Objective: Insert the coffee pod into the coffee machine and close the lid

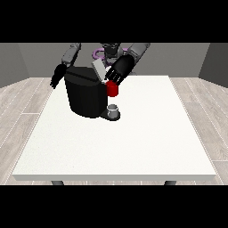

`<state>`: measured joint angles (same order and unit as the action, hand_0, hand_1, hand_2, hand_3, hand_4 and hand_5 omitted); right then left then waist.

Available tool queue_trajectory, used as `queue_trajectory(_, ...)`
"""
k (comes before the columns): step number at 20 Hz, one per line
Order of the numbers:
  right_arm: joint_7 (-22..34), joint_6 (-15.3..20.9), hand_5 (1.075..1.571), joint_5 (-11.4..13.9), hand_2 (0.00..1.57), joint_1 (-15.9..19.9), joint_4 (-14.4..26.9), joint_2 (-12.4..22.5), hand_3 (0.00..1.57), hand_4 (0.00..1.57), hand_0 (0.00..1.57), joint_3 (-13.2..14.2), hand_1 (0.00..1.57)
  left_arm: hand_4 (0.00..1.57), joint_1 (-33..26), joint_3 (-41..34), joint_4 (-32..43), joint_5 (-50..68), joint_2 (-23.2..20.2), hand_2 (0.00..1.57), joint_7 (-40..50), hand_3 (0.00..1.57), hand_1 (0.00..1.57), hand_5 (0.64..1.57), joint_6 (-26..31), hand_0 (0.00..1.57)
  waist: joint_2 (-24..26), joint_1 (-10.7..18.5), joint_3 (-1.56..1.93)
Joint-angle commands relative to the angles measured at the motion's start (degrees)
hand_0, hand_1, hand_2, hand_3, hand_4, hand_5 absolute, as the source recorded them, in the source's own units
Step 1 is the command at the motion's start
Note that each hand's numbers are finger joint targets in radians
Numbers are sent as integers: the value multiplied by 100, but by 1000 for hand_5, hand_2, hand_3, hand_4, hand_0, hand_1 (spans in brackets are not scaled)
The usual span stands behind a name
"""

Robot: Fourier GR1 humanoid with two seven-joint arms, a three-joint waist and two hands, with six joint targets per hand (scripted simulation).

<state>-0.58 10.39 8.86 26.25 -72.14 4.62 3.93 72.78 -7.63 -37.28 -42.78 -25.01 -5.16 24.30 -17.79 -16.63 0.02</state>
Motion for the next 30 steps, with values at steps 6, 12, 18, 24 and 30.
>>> queue_trajectory(6,58,-33,1571,33,0,16,78,66,0,0,0,1,0,362,61,14,27,-104,236,1207,186,1172,1189,1571,-360,1189,90,-94,1)
queue_trajectory(12,89,-4,1571,82,0,60,-210,88,0,0,0,-53,0,0,-35,226,69,-490,-378,1228,-423,1104,1216,1571,-529,1216,-206,-158,-1)
queue_trajectory(18,69,62,1571,124,0,-84,-159,8,0,0,0,-95,0,0,-160,340,155,-636,-203,1170,-450,1017,1173,1571,-641,1173,-130,-141,0)
queue_trajectory(24,-84,2,1571,-8,0,0,15,82,0,0,0,73,0,0,52,176,87,-500,-200,1122,-588,969,1110,1571,-654,1110,-230,-70,1)
queue_trajectory(30,-57,191,1571,156,0,202,-91,-131,0,85,0,-128,0,0,347,32,135,-528,-223,1210,-512,954,1247,1571,-979,1247,-486,-285,1)
